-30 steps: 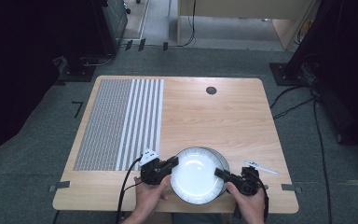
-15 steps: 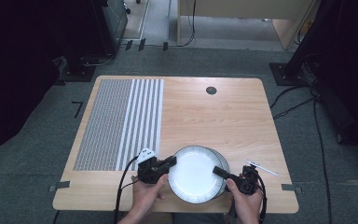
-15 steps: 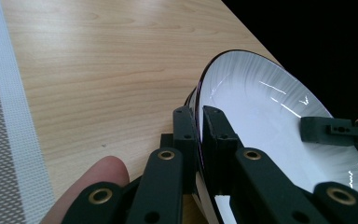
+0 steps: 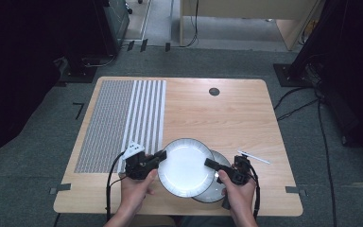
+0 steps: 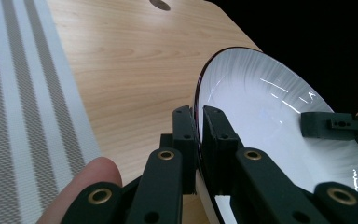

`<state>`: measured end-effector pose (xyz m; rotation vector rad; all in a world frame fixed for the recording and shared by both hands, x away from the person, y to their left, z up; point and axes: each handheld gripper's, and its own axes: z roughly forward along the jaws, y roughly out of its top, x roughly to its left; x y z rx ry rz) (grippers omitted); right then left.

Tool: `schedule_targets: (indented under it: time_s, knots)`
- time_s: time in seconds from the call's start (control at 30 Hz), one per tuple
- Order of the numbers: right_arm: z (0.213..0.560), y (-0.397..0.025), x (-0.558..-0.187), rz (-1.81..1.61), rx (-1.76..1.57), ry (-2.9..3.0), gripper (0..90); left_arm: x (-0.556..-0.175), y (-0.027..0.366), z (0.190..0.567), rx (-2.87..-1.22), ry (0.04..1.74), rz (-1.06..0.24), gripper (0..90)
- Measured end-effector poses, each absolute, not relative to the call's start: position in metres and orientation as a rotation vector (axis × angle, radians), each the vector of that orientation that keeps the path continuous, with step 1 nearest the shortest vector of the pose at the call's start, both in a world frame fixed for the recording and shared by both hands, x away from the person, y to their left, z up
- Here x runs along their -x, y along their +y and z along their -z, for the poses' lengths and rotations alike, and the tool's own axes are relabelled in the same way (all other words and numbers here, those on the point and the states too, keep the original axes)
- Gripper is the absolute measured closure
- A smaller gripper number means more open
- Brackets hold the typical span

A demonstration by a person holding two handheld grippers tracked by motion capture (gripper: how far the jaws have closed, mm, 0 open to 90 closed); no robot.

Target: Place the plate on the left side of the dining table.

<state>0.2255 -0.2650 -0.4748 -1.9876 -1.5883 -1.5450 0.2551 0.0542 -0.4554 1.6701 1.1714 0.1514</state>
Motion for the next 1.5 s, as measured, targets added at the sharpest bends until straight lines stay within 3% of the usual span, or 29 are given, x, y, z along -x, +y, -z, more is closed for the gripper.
schedule_targets:
  time_s: [0.73,1.5]
  knots:
    - [0.443,-0.178,-0.298,1.506,1.888,-1.705,82.4,-0.286,0.138,0.430,-1.640,1.242,-0.260,85.0]
    - [0.443,-0.104,-0.356,1.469,1.886,-1.816,82.0,-0.327,0.201,0.443,-1.589,1.368,-0.267,84.7]
